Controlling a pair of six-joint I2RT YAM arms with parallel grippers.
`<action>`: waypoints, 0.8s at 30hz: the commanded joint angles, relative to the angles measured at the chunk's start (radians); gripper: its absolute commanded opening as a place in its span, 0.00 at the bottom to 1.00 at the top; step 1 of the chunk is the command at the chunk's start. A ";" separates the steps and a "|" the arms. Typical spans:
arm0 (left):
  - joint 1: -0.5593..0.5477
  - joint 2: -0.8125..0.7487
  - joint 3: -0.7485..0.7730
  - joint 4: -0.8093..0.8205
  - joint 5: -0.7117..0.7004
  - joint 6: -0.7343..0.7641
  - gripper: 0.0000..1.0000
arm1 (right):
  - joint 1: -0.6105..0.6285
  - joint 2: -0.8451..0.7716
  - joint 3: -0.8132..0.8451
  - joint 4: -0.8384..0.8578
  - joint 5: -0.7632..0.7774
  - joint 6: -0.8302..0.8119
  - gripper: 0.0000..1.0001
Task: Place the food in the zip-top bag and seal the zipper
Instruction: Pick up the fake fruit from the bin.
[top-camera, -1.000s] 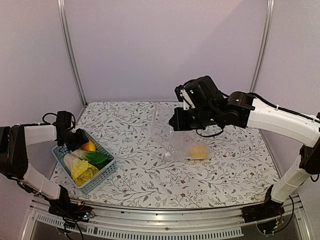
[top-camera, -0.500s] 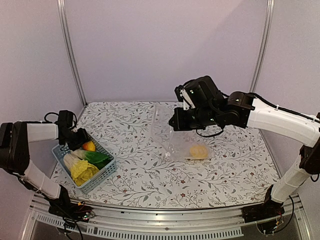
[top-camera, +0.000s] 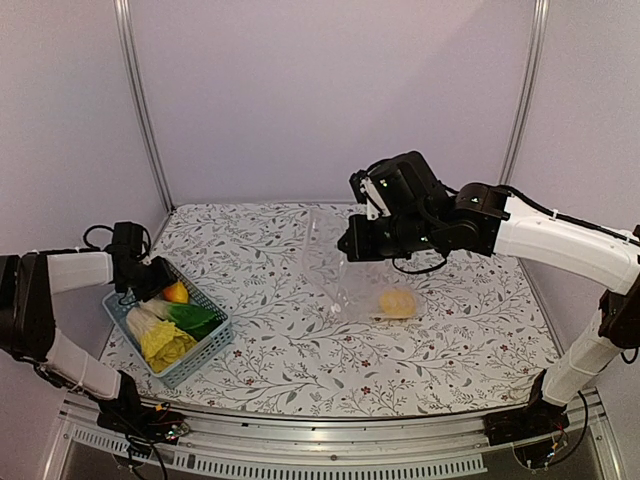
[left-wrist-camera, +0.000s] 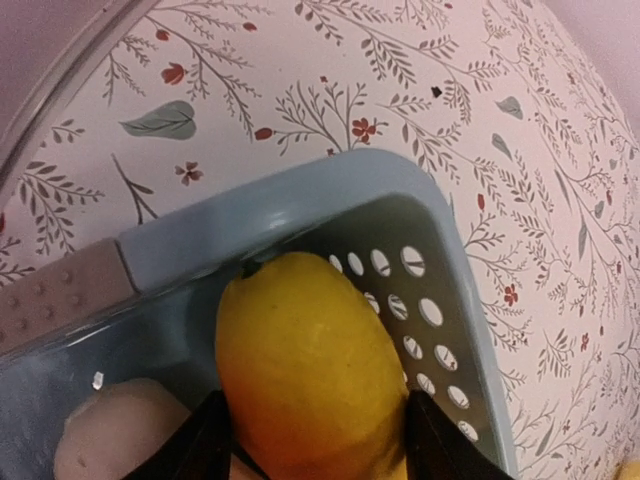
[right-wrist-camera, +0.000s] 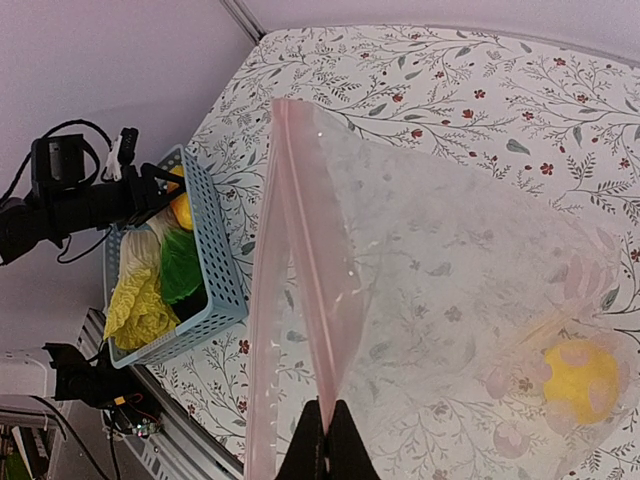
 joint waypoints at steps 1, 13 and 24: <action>-0.008 -0.105 -0.036 -0.027 -0.046 -0.011 0.53 | -0.008 -0.017 -0.001 0.010 0.001 0.002 0.00; -0.018 -0.488 -0.111 -0.145 -0.046 -0.059 0.54 | -0.008 -0.030 0.004 0.008 0.001 -0.005 0.00; -0.172 -0.655 0.039 -0.217 0.172 -0.085 0.53 | -0.009 -0.025 0.036 -0.014 -0.005 -0.030 0.00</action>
